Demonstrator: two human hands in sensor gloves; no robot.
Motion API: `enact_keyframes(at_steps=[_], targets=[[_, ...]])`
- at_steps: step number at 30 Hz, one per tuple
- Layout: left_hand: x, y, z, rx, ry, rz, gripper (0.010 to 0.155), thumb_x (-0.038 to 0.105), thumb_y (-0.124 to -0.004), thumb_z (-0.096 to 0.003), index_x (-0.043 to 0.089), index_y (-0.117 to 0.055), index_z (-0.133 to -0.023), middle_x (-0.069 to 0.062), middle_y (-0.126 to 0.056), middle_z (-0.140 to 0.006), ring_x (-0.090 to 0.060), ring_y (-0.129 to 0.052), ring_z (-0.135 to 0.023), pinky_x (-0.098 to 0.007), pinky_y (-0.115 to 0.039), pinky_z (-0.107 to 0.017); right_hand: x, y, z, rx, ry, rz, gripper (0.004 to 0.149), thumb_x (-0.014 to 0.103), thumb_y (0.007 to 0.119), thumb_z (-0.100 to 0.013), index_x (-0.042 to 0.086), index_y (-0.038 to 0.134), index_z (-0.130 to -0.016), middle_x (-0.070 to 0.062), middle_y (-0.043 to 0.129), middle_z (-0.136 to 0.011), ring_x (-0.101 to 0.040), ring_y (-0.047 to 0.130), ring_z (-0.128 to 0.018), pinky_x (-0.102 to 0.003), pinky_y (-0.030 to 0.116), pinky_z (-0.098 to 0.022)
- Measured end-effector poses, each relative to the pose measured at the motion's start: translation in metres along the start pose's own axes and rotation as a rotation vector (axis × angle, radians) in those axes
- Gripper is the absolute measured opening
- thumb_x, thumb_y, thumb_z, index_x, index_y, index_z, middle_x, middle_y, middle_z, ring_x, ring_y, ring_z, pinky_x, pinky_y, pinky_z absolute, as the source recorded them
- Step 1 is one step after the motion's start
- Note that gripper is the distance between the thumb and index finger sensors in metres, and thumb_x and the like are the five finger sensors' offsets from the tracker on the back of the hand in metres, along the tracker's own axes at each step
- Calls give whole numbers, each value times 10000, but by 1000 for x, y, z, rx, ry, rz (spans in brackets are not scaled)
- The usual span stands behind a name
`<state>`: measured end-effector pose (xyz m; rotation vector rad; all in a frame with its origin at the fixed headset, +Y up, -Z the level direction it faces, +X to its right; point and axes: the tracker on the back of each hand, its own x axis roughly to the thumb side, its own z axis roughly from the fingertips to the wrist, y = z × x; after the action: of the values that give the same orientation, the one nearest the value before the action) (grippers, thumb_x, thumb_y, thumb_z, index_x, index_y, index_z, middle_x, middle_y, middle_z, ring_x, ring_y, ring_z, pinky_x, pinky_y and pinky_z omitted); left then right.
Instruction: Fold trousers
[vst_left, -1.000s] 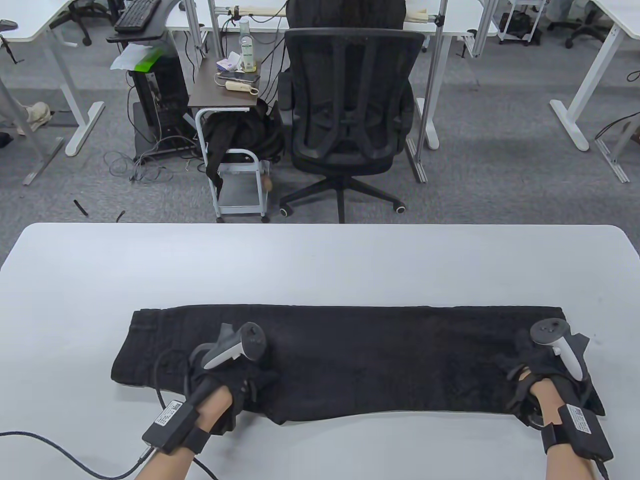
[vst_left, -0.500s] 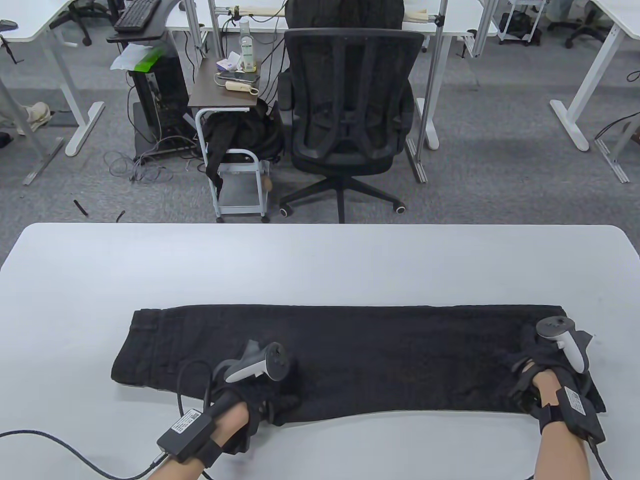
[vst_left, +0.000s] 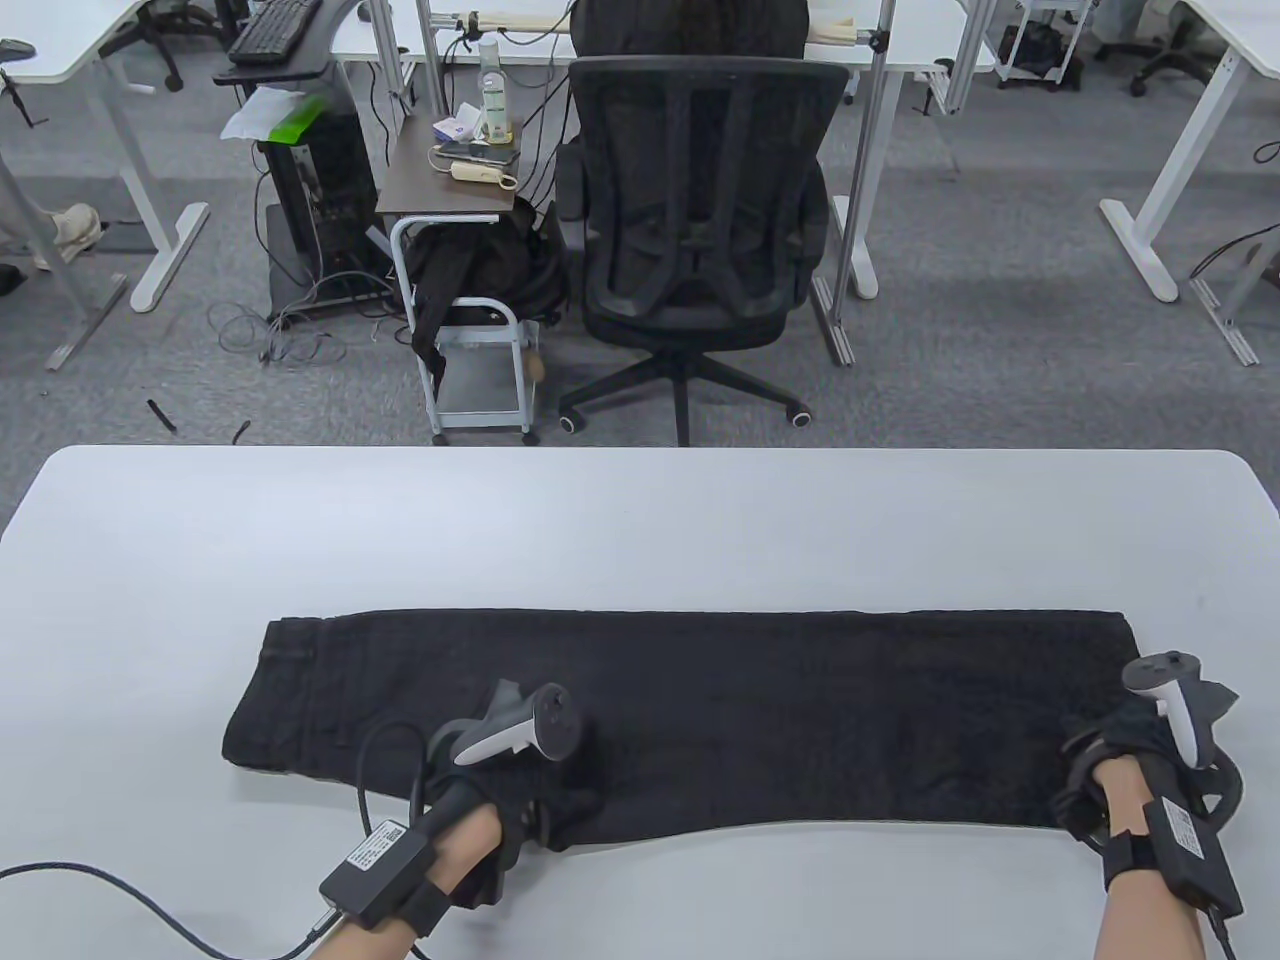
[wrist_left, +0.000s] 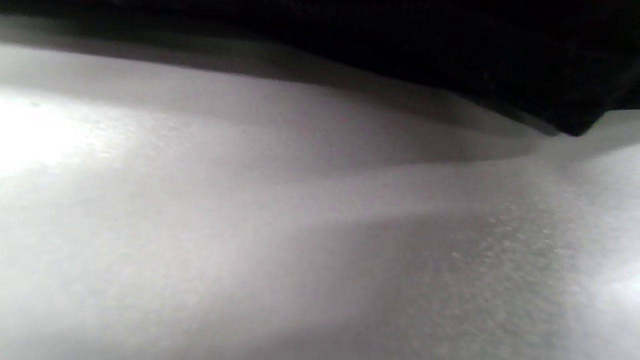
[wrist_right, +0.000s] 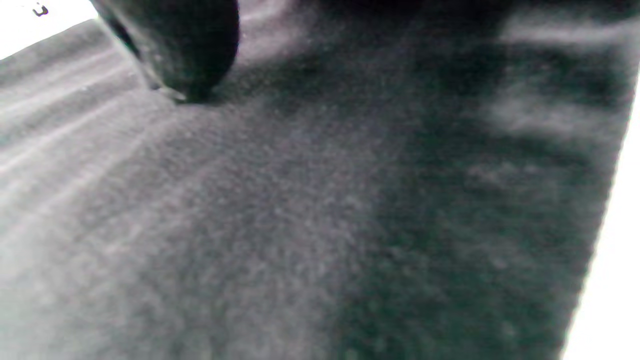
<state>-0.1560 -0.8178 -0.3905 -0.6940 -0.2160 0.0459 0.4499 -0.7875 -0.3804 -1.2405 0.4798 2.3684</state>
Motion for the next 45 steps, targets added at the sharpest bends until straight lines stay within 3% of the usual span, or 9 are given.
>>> enact_keyframes(at_steps=[4, 8, 12, 16, 19, 22, 28, 36, 45], targets=[[0, 1, 1, -1, 0, 0, 863, 718, -604, -435, 441, -56, -1042, 82, 96, -1185, -294, 56, -1115, -636, -154, -787, 3, 1, -1, -49, -20, -4, 891, 506, 765, -432, 212, 221, -1072, -122, 270, -1139, -415, 320, -1045, -628, 248, -783], [0, 1, 1, -2, 1, -1, 863, 718, -604, -436, 442, -55, -1042, 82, 96, -1185, -293, 55, -1116, -636, -155, -787, 8, -3, 5, -93, -47, -36, 884, 439, 805, -443, 213, 223, -1069, -91, 385, -1093, -340, 518, -945, -580, 367, -775], [1, 1, 2, 4, 1, 2, 863, 718, -609, -435, 442, -64, -1044, 82, 87, -1188, -295, 50, -1118, -635, -158, -788, 9, -10, 13, -124, -85, -120, 745, 293, 817, -460, 178, 397, -1064, -88, 638, -985, -289, 734, -795, -551, 553, -701], [1, 3, 3, 17, -2, 3, 863, 721, -624, -434, 445, -86, -1049, 81, 61, -1197, -295, 23, -1126, -633, -178, -792, 8, -28, 28, -114, -168, -354, 663, 259, 810, -454, 128, 526, -1039, -119, 770, -888, -294, 848, -658, -552, 656, -614], [-3, 17, 7, 33, -24, 49, 823, 675, -662, -453, 421, -181, -1070, 74, -58, -1226, -297, -86, -1149, -613, -260, -807, 11, -42, 44, -87, -265, -486, 657, 273, 811, -451, 121, 547, -1033, -116, 790, -873, -290, 873, -631, -548, 684, -590], [-15, 40, 20, 134, -49, 209, 806, 638, -688, -462, 401, -229, -1080, 54, -104, -1236, -311, -108, -1152, -612, -275, -806, 19, -55, 65, -38, -385, -640, 646, 277, 807, -453, 108, 564, -1027, -122, 805, -859, -290, 887, -611, -550, 701, -571], [-23, 89, 53, 342, -54, 276, 781, 621, -688, -470, 377, -278, -1088, 32, -196, -1250, -328, -200, -1161, -609, -335, -806, 48, -63, 110, 92, -584, -816, 633, 275, 795, -464, 98, 569, -1028, -133, 806, -857, -296, 888, -609, -554, 702, -566], [4, 118, 68, 517, -208, 508, 751, 602, -689, -479, 336, -349, -1093, -46, -365, -1246, -371, -397, -1145, -602, -444, -790, 110, -39, 185, 228, -805, -944, 632, 272, 790, -469, 85, 565, -1029, -145, 802, -857, -301, 886, -603, -558, 701, -561], [46, 110, 41, 515, -429, 879, 749, 597, -682, -492, 304, -353, -1097, -71, -428, -1231, -399, -481, -1115, -596, -499, -771, 175, 22, 242, 395, -952, -885, 628, 269, 780, -475, 82, 559, -1032, -151, 793, -866, -309, 880, -612, -562, 695, -565]])
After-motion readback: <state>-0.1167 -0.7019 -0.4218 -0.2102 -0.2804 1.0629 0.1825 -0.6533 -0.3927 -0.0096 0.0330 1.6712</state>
